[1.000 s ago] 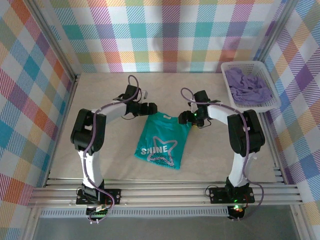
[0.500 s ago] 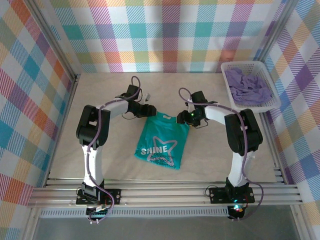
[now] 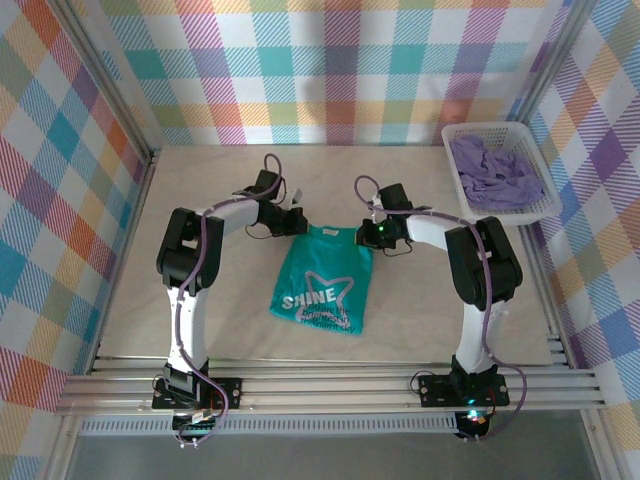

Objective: Fold the inside-out t-shirt

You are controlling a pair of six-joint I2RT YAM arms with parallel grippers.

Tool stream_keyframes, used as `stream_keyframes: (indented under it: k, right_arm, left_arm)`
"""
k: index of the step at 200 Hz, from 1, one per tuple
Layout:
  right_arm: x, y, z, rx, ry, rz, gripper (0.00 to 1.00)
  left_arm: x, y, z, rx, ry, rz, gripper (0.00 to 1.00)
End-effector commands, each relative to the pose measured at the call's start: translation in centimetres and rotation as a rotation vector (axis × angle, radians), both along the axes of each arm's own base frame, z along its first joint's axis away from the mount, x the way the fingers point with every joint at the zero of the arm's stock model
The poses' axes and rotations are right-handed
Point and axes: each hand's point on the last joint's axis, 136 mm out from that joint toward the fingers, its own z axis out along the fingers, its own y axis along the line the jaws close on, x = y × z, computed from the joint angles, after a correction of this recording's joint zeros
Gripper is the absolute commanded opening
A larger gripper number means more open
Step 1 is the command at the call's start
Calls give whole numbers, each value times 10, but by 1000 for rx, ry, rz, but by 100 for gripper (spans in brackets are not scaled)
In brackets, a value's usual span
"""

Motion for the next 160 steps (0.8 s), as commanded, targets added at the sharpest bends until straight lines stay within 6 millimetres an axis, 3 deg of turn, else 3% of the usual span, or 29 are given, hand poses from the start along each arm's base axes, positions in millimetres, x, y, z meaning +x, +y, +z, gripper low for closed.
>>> stream_keyframes:
  k: [1,29,56,75,91,111,140,160]
  right_arm:
    - [32,9,56,87,-216,19,5]
    - [69,18,117,129,-397,43,2]
    - [102,19,197,153,-596,70,2]
    - [108,23,250,170,-720,110,3]
    - [102,27,277,203,-792,142,4]
    - [85,29,275,241,-791,173,5]
    - [47,28,229,297,-675,183,5]
    - [4,30,195,331,-577,188,5]
  left_arm:
    - [32,6,51,-88,-126,53,0]
    - [68,20,106,-148,-237,119,0]
    - [99,36,192,-226,-383,173,0]
    - [100,39,245,-243,-486,166,0]
    - [89,38,270,-267,-533,157,0]
    - [67,37,264,-280,-537,152,0]
    - [24,31,222,-291,-483,140,0]
    - [-25,18,185,-307,-407,117,0]
